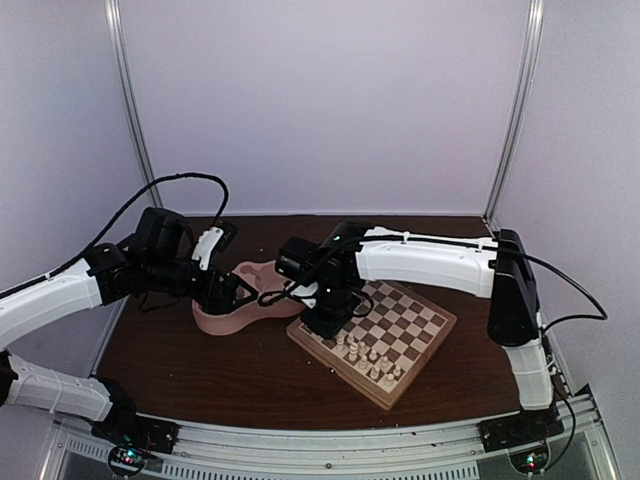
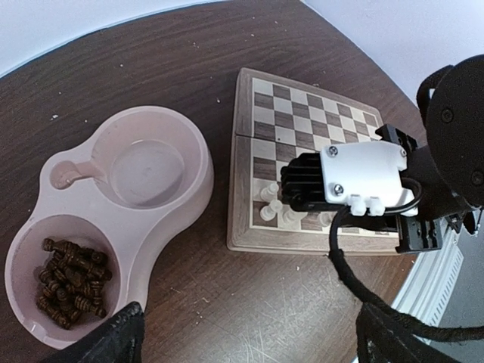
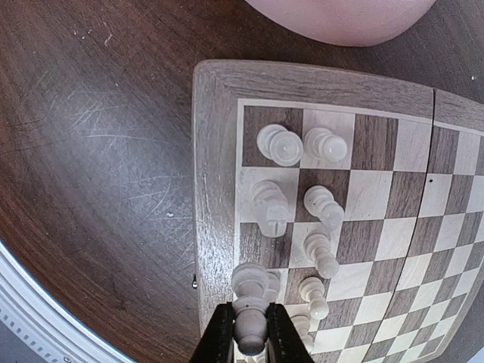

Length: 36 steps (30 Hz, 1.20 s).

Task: Set up the chess pieces on the board
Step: Place the bishop on c1.

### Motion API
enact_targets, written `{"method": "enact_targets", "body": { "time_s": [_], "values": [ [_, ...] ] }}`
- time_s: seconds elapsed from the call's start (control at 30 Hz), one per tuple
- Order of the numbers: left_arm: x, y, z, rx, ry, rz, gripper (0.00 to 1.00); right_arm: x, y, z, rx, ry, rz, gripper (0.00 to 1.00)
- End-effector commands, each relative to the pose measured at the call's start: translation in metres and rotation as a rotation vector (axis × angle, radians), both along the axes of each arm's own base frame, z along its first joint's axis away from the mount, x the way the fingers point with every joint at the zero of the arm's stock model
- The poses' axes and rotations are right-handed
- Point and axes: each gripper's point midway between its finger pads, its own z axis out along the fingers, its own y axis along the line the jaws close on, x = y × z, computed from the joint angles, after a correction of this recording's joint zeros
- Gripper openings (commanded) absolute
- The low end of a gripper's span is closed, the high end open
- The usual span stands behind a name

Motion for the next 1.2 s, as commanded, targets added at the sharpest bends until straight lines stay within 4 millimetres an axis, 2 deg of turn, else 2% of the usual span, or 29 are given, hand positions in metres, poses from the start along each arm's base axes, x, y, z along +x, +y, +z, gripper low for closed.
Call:
{"method": "enact_targets", "body": {
  "time_s": [0.0,0.2,0.33,0.63,0.97,1.03,1.17],
  "values": [
    [0.004,0.003,0.003,-0.006,-0.023,0.022,0.98,0.008,-0.002,-0.002,-0.048,-0.039,0.015,0.12],
    [0.005,0.004,0.003,0.0,-0.027,0.03,0.98,0.009,-0.003,-0.007,-0.069,-0.038,0.023,0.12],
    [0.013,0.018,0.001,0.05,-0.044,0.107,0.98,0.01,-0.006,-0.011,-0.093,-0.042,0.028,0.13],
    [0.019,0.034,0.004,0.081,-0.084,0.191,0.98,0.011,-0.004,-0.019,-0.102,-0.032,0.034,0.13],
    [0.019,0.036,0.005,0.084,-0.091,0.198,0.98,0.01,-0.003,-0.026,-0.109,-0.019,0.042,0.13],
    [0.019,0.036,0.004,0.084,-0.091,0.197,0.98,0.009,-0.003,-0.027,-0.11,-0.017,0.043,0.16],
    [0.019,0.036,0.004,0.085,-0.09,0.196,0.98,0.01,-0.004,-0.024,-0.107,-0.022,0.042,0.28]
  ]
}}
